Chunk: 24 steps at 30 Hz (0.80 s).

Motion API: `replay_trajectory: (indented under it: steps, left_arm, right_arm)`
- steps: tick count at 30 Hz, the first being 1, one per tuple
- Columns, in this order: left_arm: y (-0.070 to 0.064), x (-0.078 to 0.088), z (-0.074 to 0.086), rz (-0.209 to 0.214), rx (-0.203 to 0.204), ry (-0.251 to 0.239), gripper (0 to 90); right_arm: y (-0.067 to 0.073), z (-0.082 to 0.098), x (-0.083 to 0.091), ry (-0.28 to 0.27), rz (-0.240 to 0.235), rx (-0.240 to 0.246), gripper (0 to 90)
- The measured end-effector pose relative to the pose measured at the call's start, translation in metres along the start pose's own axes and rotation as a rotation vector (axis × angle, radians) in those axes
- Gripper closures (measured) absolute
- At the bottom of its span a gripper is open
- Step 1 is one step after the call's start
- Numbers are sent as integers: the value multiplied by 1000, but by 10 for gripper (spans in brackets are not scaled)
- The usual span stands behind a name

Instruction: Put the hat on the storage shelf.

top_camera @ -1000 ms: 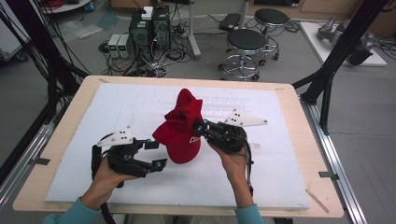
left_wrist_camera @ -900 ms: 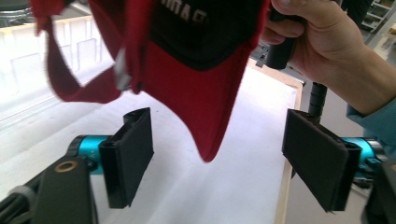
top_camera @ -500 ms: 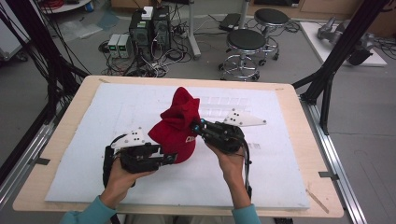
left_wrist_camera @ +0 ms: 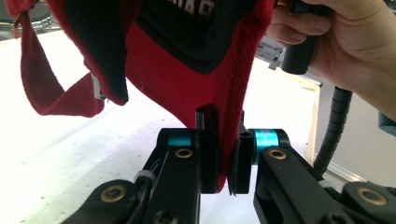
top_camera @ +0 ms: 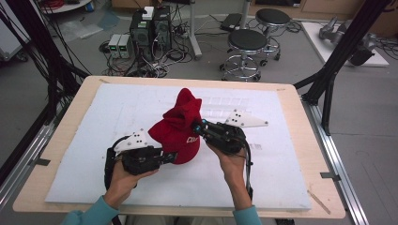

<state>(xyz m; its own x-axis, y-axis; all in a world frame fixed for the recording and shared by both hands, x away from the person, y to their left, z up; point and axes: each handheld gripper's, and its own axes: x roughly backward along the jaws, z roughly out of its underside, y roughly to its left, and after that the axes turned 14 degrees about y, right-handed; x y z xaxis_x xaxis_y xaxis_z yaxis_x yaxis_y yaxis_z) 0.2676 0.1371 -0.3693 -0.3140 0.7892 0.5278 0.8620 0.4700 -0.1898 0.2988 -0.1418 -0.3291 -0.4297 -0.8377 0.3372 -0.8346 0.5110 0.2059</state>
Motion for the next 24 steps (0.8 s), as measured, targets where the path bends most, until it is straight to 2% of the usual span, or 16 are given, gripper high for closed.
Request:
replay_trajectory:
  steps: [3, 6, 8, 9, 10, 11, 13, 17, 22, 24]
  left_arm:
    - [-1, 1, 0, -3, -3, -6, 851]
    - [0, 1, 0, 8, 5, -7, 851]
    - [0, 2, 0, -1, 7, -4, 851]
    - [0, 2, 0, -6, 6, 6, 852]
    - [0, 2, 0, -6, 6, 6, 852]
    - [0, 2, 1, -9, 6, 8, 852]
    - [0, 2, 1, -9, 4, 5, 853]
    - [0, 4, -1, -25, 3, -12, 852]
    - [3, 9, -7, -62, -6, -35, 852]
    - [5, 10, -9, -71, 4, -46, 852]
  right_arm:
    - [0, 0, 0, -12, -2, 5, 861]
    - [0, 0, 0, -20, 3, 15, 808]
    - [0, 0, -1, -43, 21, 20, 626]
    - [0, -1, -1, -62, 36, 28, 426]
    - [0, -2, -1, -60, 43, 22, 336]
    - [0, -2, -1, -60, 43, 22, 336]
    - [-1, -1, -1, -20, 81, -6, 248]
    - [-2, -1, 1, -21, 104, -15, 213]
    - [-1, 0, 5, -2, 127, 16, 205]
    - [-1, 2, 7, 13, 154, 30, 192]
